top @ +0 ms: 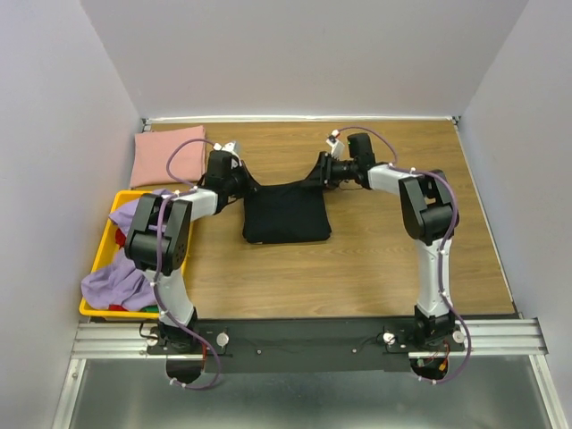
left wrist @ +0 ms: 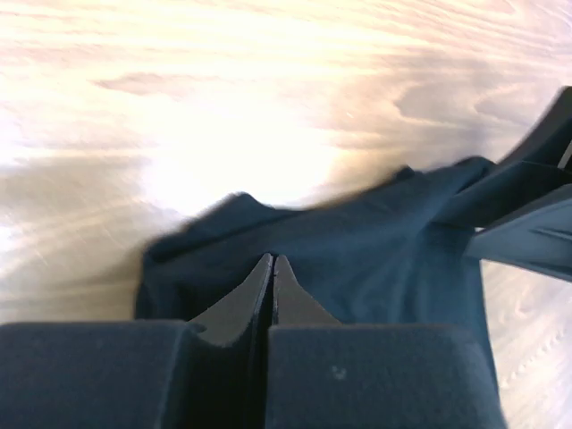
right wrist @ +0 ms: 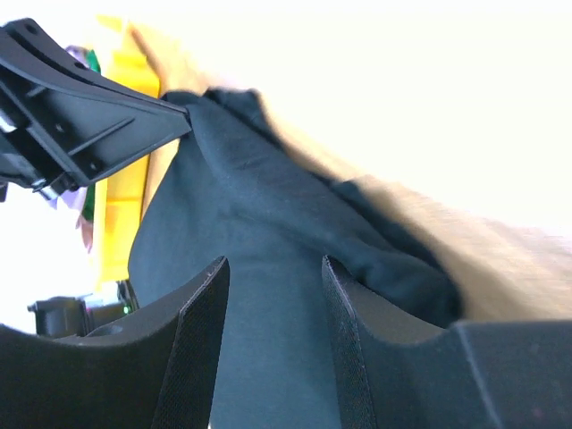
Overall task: Fold and stack the t-shirts
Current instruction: Fold the tshirt
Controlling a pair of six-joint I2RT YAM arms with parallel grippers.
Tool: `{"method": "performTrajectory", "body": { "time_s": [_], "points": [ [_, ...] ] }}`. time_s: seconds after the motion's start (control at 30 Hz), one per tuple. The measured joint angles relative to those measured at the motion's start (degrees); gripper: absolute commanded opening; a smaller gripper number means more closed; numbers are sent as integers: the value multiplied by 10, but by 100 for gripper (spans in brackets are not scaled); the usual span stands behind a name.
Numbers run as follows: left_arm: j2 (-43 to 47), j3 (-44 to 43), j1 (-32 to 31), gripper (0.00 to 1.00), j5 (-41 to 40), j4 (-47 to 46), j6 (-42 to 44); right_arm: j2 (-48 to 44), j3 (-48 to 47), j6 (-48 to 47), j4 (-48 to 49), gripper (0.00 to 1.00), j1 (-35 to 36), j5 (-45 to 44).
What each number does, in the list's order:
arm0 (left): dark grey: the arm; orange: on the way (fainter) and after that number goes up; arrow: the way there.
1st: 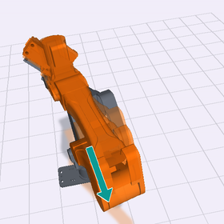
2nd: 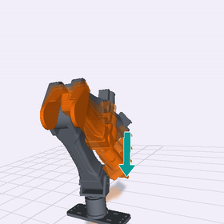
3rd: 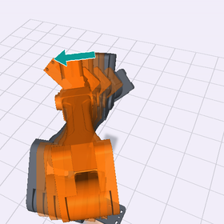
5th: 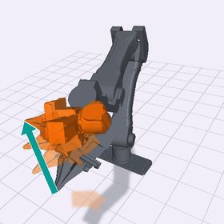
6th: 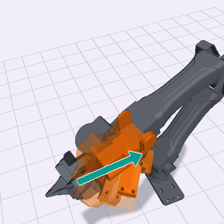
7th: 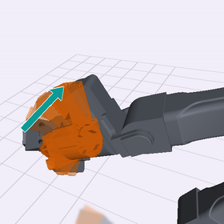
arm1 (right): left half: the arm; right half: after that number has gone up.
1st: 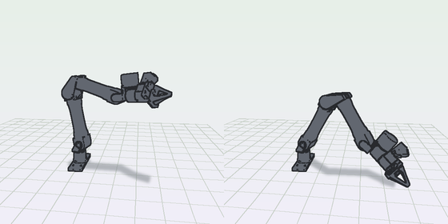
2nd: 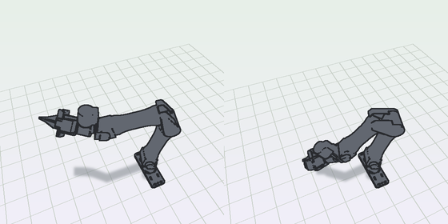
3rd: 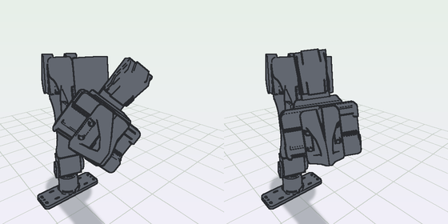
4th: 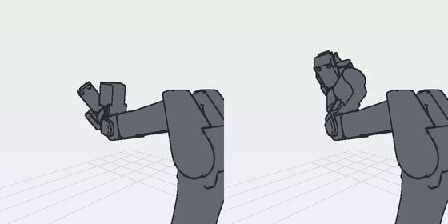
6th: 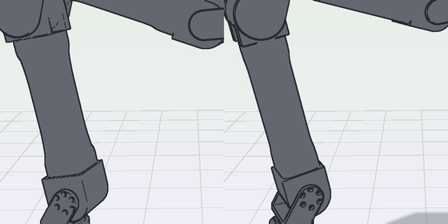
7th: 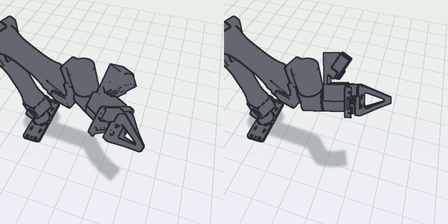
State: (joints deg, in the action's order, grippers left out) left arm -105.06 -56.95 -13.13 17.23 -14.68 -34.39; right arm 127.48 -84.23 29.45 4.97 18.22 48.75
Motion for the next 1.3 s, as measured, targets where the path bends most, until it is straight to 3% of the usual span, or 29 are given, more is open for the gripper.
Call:
{"method": "performTrajectory", "body": {
  "time_s": [0.13,0.23,0.33,0.37,0.43,0.6,0.73,0.93,1.13,1.3],
  "points": [
    [-36,-28,19,8,4,1,-6,5,-13,13,1,53,-23,-5],
    [-48,-44,31,14,12,3,-10,5,-20,26,7,54,-36,-13],
    [-33,-43,37,29,17,4,-14,-3,-11,57,36,59,-43,-13],
    [-21,-37,37,39,18,1,-16,-10,1,67,55,61,-43,-12],
    [17,-13,37,44,19,-5,-22,-35,41,115,105,62,-43,-3],
    [171,76,27,43,26,-45,-37,-70,103,219,248,64,-27,30],
    [206,116,-1,38,30,-94,-48,-61,107,256,305,64,0,40],
    [85,123,-9,34,38,-121,-63,21,69,290,348,64,15,52],
    [-50,32,31,34,61,-122,-85,118,16,334,366,64,-6,61],
    [-94,-24,52,33,76,-123,-98,133,-1,357,390,64,-24,57]
  ]
}}
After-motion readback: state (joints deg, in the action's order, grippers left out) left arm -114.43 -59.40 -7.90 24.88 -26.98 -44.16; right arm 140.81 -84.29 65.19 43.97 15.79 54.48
